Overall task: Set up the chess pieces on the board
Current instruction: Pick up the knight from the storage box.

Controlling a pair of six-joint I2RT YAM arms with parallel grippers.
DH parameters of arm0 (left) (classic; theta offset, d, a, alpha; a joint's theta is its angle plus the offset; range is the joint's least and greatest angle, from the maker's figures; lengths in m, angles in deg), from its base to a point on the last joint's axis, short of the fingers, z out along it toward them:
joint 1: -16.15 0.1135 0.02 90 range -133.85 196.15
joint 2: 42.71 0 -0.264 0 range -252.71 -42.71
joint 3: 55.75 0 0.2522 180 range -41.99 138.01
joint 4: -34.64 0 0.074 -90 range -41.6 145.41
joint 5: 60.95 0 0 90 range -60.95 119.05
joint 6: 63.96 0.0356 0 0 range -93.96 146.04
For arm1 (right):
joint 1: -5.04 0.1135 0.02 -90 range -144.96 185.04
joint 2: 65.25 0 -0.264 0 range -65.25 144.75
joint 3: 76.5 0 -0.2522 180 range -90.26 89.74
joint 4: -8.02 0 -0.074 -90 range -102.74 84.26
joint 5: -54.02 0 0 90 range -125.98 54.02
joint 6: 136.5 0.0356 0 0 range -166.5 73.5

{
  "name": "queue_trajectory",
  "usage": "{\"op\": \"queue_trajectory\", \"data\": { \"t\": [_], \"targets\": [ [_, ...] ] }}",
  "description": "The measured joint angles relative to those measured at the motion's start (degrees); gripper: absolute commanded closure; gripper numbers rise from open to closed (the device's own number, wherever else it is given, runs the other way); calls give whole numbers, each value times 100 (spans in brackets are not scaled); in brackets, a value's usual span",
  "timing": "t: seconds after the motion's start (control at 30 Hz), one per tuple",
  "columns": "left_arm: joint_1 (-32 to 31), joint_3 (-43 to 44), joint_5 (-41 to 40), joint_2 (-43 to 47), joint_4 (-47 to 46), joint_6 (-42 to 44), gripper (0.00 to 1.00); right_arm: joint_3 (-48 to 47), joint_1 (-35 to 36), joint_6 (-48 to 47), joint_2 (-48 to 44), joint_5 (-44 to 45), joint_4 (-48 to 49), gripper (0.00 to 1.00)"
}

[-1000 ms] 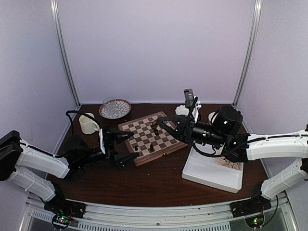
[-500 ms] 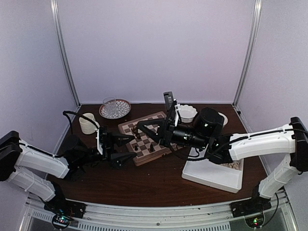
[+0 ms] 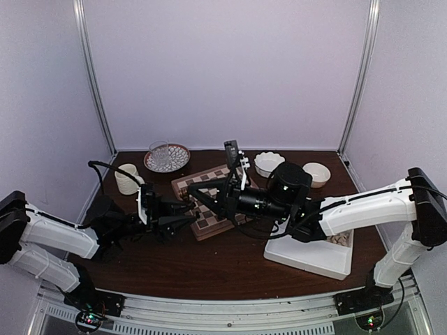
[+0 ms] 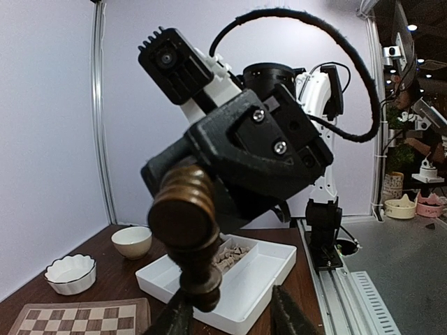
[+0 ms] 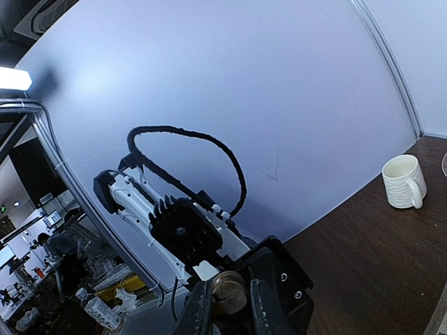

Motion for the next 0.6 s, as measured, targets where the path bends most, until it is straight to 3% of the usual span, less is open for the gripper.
{"op": "queue_trajectory", "data": {
  "t": [0.37, 0.6],
  "targets": [
    [-2, 0, -11, 31, -26, -9, 100, 0, 46, -2, 9, 4, 127, 100],
    [-2, 0, -127, 92, -26, 0, 100, 2, 48, -48, 2, 70, 85, 100]
  ]
}}
